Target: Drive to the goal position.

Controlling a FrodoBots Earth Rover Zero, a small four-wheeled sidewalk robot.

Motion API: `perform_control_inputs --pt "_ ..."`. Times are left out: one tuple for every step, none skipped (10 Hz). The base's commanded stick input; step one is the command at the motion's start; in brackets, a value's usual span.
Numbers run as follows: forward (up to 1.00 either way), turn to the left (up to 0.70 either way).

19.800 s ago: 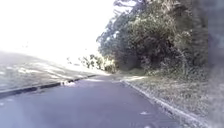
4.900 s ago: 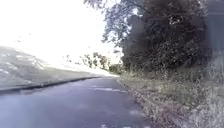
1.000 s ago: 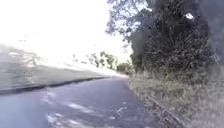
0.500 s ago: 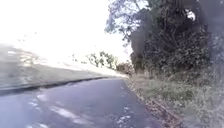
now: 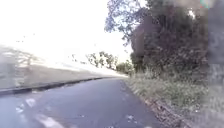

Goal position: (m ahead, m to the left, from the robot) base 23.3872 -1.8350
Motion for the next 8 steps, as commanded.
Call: perform_control_inputs --pt "0.7 0.0" --pt "0.7 0.0" --pt "0.7 0.0" --pt "0.7 0.0" --pt "0.7 0.0" --pt "0.7 0.0" --pt "0.7 0.0" --pt "0.7 0.0"
